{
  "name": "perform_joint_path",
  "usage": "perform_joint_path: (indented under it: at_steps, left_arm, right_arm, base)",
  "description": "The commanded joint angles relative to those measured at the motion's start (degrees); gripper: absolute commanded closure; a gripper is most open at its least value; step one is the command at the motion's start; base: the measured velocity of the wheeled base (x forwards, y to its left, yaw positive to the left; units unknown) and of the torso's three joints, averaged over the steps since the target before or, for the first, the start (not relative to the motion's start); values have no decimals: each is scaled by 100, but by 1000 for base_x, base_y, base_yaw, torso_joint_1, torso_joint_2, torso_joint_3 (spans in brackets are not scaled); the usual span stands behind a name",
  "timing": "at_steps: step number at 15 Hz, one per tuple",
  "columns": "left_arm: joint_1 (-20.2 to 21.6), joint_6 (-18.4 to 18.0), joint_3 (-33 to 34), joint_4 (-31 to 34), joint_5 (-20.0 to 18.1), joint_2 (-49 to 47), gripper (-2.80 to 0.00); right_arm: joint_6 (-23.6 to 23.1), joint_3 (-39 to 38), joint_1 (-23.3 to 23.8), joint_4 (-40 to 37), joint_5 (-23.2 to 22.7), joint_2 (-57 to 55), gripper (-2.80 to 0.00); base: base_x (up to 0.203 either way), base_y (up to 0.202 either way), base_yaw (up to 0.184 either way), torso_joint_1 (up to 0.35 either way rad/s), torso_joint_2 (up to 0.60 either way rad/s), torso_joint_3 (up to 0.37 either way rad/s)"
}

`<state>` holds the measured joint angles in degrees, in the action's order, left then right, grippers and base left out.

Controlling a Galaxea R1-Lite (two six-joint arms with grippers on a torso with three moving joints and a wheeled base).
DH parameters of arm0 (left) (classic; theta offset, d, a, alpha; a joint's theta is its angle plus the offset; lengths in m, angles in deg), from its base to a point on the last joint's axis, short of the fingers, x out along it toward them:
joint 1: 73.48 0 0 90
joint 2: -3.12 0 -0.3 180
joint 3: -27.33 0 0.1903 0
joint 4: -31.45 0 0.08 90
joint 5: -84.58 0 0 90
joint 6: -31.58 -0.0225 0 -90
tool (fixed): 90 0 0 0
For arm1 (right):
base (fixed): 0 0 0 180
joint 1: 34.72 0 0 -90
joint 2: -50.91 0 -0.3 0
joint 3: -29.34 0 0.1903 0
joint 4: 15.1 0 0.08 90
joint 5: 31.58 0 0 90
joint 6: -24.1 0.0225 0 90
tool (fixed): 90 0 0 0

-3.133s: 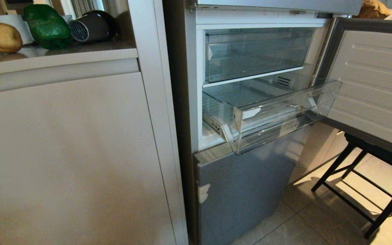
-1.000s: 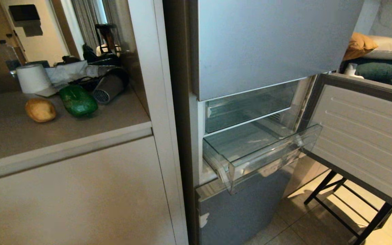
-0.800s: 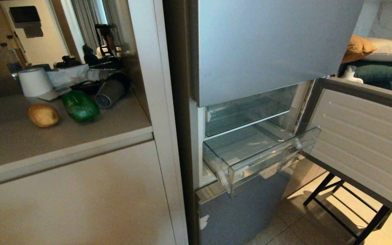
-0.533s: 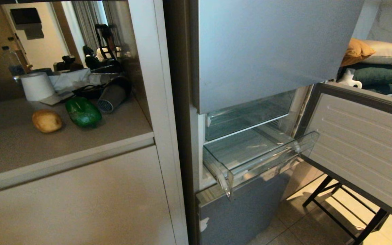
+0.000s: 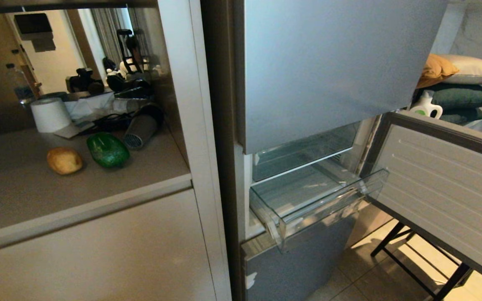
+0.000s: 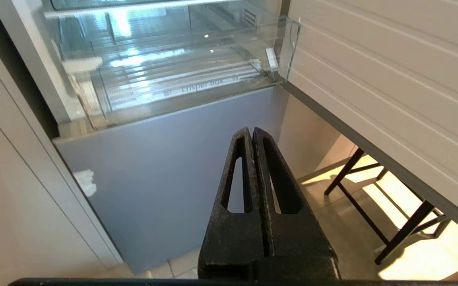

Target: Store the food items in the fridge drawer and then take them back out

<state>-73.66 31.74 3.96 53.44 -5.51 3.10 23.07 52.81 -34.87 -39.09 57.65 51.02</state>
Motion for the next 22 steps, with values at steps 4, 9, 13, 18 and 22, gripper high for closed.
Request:
perform_joint_path:
  at_steps: [4, 9, 13, 18, 22]
  left_arm:
    - [1, 2, 62, -3, 1, 2, 0]
    - [1, 2, 62, -3, 1, 2, 0]
    - [1, 2, 62, -3, 1, 2, 0]
    - [1, 2, 62, -3, 0, 2, 0]
    - [1, 2, 62, -3, -2, -2, 0]
  right_arm:
    - [50, -1, -2, 9, 32, -11, 0]
    - [239, -1, -2, 18, 86, -11, 0]
    - [270, -1, -2, 18, 86, -11, 0]
    - [174, -1, -2, 18, 59, -11, 0]
    - [-4, 315, 8, -388, 100, -94, 0]
  base:
    - [0, 0, 0, 112, -253, -137]
    - [0, 0, 0, 89, -190, -98]
    - [0, 0, 0, 43, -73, -40]
    - [0, 0, 0, 0, 0, 0]
    - [0, 0, 0, 0, 0, 0]
